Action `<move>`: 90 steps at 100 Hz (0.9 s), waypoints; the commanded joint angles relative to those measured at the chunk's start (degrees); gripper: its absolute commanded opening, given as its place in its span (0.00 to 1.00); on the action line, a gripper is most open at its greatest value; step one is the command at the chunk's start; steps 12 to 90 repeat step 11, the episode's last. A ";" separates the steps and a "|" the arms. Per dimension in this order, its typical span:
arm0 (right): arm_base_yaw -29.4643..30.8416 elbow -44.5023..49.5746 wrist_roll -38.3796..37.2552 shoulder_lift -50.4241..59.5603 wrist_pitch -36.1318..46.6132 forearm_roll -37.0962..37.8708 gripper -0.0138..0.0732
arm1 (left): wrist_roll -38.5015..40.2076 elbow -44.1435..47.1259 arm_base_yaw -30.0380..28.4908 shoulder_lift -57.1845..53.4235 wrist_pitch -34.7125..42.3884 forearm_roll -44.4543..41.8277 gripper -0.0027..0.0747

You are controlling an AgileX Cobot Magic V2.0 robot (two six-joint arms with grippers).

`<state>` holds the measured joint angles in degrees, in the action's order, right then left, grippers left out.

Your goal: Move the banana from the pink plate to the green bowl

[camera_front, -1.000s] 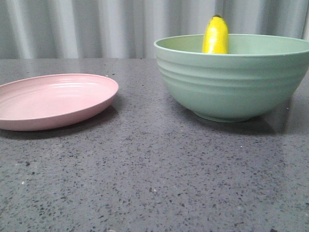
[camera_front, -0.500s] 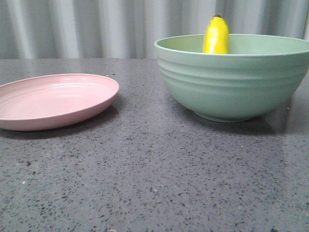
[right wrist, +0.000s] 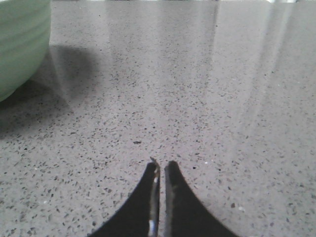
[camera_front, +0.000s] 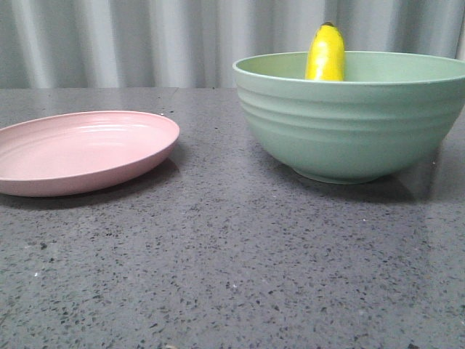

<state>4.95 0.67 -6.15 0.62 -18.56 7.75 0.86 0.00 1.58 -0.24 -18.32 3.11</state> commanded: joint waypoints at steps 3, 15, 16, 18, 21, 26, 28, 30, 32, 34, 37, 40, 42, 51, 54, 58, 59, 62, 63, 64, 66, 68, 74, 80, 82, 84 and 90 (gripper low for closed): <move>0.39 1.11 0.06 1.31 1.48 0.04 0.08 | 0.43 0.58 0.02 -1.61 3.41 0.29 0.01; 0.39 1.11 0.06 1.31 1.48 0.04 0.08 | 0.43 0.58 0.02 -1.61 3.41 0.29 0.01; 0.39 1.11 0.06 1.31 1.48 0.04 0.08 | 0.43 0.58 0.02 -1.61 3.41 0.29 0.01; 0.39 1.11 0.06 1.31 1.48 0.04 0.08 | 0.43 0.58 0.02 -1.61 3.41 0.29 0.01; 0.39 1.11 0.06 1.31 1.48 0.04 0.08 | 0.43 0.58 0.02 -1.61 3.41 0.29 0.01; 0.39 1.11 0.06 1.31 1.48 0.04 0.08 | 0.43 0.58 0.02 -1.61 3.41 0.29 0.01; 0.39 1.11 0.06 1.31 1.48 0.04 0.08 | 0.43 0.58 0.02 -1.61 3.41 0.29 0.01; 0.39 1.11 0.06 1.31 1.48 0.04 0.08 | 0.43 0.58 0.02 -1.61 3.41 0.29 0.01; 0.39 1.11 0.06 1.31 1.48 0.04 0.08 | 0.43 0.58 0.02 -1.61 3.41 0.29 0.01; 0.39 1.11 0.06 1.31 1.48 0.04 0.08 | 0.43 0.58 0.02 -1.61 3.41 0.29 0.01; 0.39 1.11 0.06 1.31 1.48 0.04 0.08 | 0.43 0.58 0.02 -1.61 3.41 0.29 0.01; 0.39 1.11 0.06 1.31 1.48 0.04 0.08 | 0.43 0.58 0.02 -1.61 3.41 0.29 0.01; 0.39 1.11 0.06 1.31 1.48 0.04 0.08 | 0.43 0.58 0.02 -1.61 3.41 0.29 0.01; 0.39 1.11 0.06 1.31 1.48 0.04 0.08 | 0.43 0.58 0.02 -1.61 3.41 0.29 0.01; 0.39 1.11 0.06 1.31 1.48 0.04 0.08 | 0.43 0.58 0.02 -1.61 3.41 0.29 0.01; 0.39 1.11 0.06 1.31 1.48 0.04 0.08 | 0.43 0.58 0.02 -1.61 3.41 0.29 0.01; 0.39 1.11 0.06 1.31 1.48 0.04 0.08 | 0.43 0.58 0.02 -1.61 3.41 0.29 0.01; 0.39 1.11 0.06 1.31 1.48 0.04 0.08 | 0.43 0.58 0.02 -1.61 3.41 0.29 0.01; 0.39 1.11 0.06 1.31 1.48 0.04 0.08 | 0.43 0.58 0.02 -1.61 3.41 0.29 0.01; 0.39 1.11 0.06 1.31 1.48 0.04 0.08 | 0.43 0.58 0.02 -1.61 3.41 0.29 0.01; 0.39 1.11 0.06 1.31 1.48 0.04 0.08 | 0.43 0.58 0.02 -1.61 3.41 0.29 0.01; 0.39 1.11 0.06 1.31 1.48 0.04 0.08 | 0.43 0.58 0.02 -1.61 3.41 0.29 0.01; 0.39 1.11 0.06 1.31 1.48 0.04 0.08 | 0.43 0.58 0.02 -1.61 3.41 0.29 0.01; 0.39 1.11 0.06 1.31 1.48 0.04 0.08 | 0.43 0.58 0.02 -1.61 3.41 0.29 0.01; 0.39 1.11 0.06 1.31 1.48 0.04 0.08 | 0.43 0.58 0.02 -1.61 3.41 0.29 0.01; 0.39 1.11 0.06 1.31 1.48 0.04 0.08 | 0.43 0.58 0.02 -1.61 3.41 0.29 0.01; 0.39 1.11 0.06 1.31 1.48 0.04 0.08 | 0.43 0.58 0.02 -1.61 3.41 0.29 0.01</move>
